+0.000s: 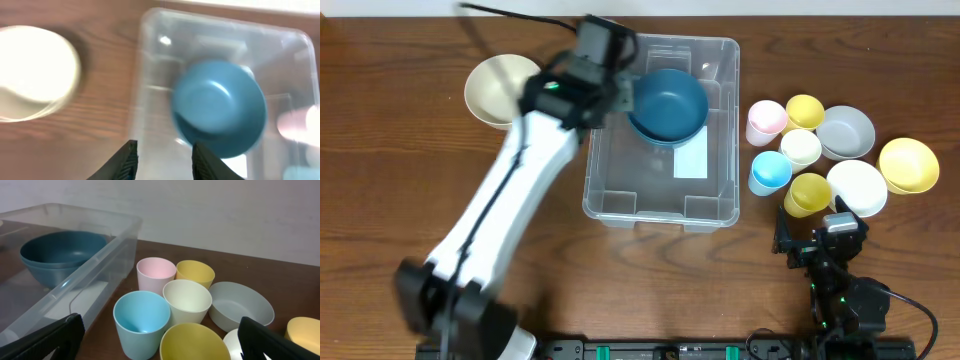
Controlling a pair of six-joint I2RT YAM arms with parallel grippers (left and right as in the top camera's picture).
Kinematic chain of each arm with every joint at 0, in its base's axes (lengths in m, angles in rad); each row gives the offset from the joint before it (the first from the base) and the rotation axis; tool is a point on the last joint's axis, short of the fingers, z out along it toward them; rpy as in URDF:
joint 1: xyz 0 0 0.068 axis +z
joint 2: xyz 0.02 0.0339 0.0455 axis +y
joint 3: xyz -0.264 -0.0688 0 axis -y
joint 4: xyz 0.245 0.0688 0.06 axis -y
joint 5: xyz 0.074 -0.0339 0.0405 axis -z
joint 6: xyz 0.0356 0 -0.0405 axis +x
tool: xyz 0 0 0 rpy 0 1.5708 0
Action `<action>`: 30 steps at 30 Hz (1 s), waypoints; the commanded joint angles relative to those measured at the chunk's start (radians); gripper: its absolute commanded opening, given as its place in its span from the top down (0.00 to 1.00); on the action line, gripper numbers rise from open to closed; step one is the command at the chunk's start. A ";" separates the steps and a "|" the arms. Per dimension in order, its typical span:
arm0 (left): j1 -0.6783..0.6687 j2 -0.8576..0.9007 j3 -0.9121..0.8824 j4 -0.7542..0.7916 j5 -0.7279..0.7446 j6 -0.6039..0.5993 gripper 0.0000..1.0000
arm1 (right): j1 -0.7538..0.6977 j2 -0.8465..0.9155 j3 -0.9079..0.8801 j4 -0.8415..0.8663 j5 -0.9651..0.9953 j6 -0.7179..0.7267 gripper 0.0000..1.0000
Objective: Pack container
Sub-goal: 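Move the left gripper back to the cream bowl's rim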
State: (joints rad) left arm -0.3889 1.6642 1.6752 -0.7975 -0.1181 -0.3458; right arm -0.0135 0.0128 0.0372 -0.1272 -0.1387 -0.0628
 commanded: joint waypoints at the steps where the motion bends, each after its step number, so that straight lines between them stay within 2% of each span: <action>1: 0.075 -0.077 0.021 -0.045 -0.131 0.004 0.63 | 0.008 -0.003 -0.001 -0.004 0.000 -0.006 0.01; 7: 0.264 -0.150 0.021 -0.126 -0.130 -0.033 0.62 | 0.008 -0.003 -0.001 -0.004 0.000 -0.006 0.01; 14: 0.497 -0.125 0.003 -0.179 -0.114 -0.086 0.57 | 0.008 -0.003 -0.001 -0.004 0.000 -0.006 0.01; 24: 0.646 0.010 -0.006 -0.193 0.048 -0.086 0.22 | 0.008 -0.003 -0.001 -0.004 0.000 -0.006 0.01; 30: 0.671 0.137 -0.006 -0.194 0.071 -0.092 0.21 | 0.008 -0.003 -0.001 -0.004 0.000 -0.006 0.01</action>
State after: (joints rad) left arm 0.2687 1.7496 1.6775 -0.9874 -0.0792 -0.4297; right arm -0.0135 0.0128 0.0372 -0.1272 -0.1387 -0.0628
